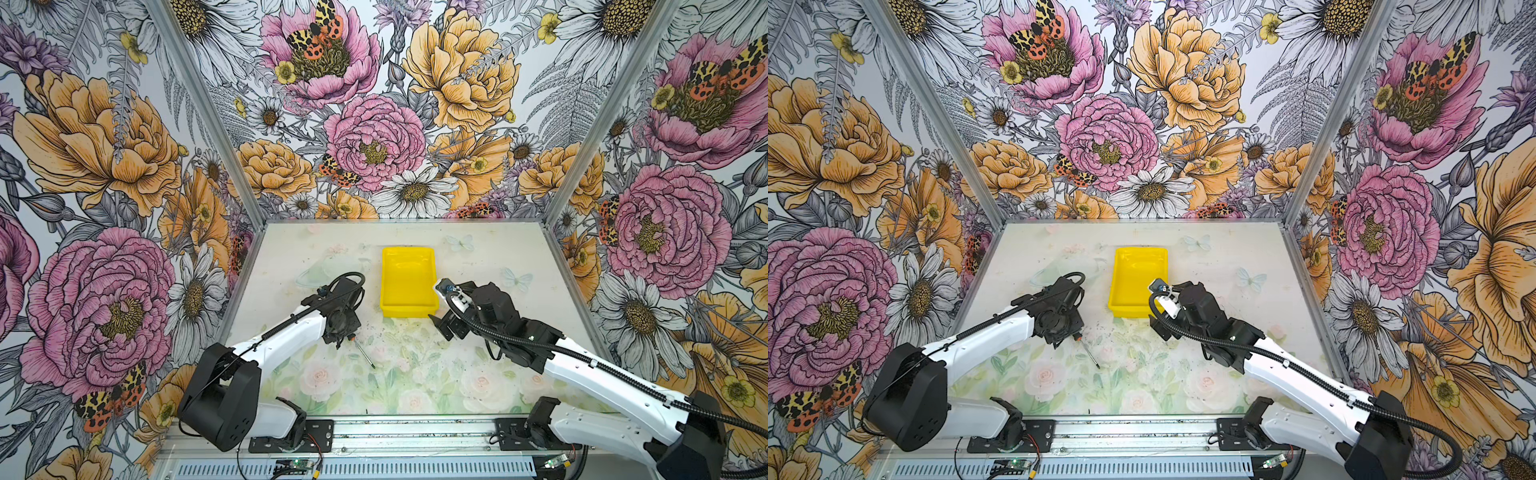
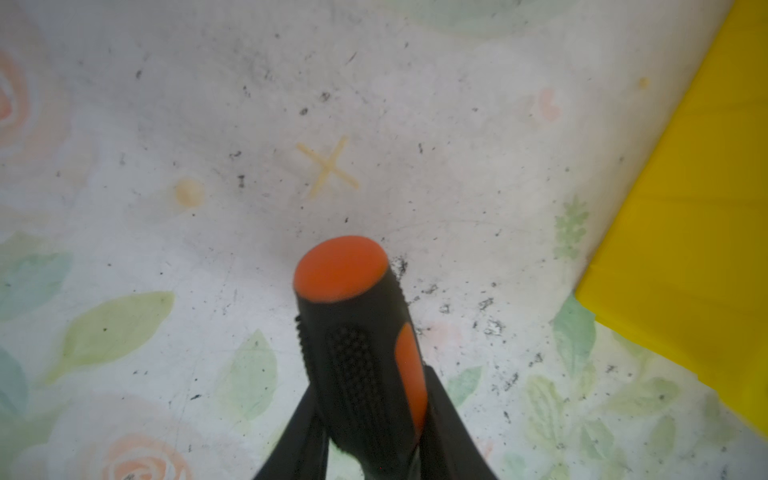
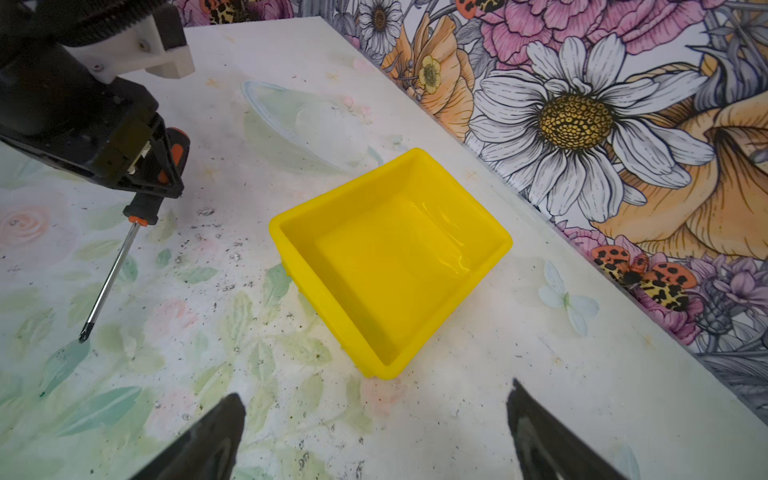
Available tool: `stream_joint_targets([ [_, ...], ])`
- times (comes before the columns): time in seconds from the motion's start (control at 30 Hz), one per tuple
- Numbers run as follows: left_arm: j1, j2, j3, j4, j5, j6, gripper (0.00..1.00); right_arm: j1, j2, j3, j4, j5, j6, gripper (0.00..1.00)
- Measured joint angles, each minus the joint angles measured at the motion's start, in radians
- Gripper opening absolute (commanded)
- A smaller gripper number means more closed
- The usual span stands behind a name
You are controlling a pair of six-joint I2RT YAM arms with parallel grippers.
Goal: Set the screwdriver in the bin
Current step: 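Carry the screwdriver with the left gripper over the yellow bin and lower it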
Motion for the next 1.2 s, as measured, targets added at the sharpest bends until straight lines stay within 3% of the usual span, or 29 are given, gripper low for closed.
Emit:
stream_joint_targets([
  [0.37, -0.039, 0.177, 0.382, 0.002, -0.004, 0.137, 0.0, -0.061, -0.008, -0.003, 0.006, 0.005, 0.074, 0.99],
  [0.73, -0.069, 0.568, 0.878, 0.012, 0.001, 0.238, 0.0, -0.122, -0.051, -0.029, 0.005, 0.052, 0.134, 1.0],
  [1.2, -0.079, 0.898, 1.161, -0.008, 0.032, 0.272, 0.0, -0.161, -0.078, -0.032, 0.004, 0.051, 0.159, 0.99],
])
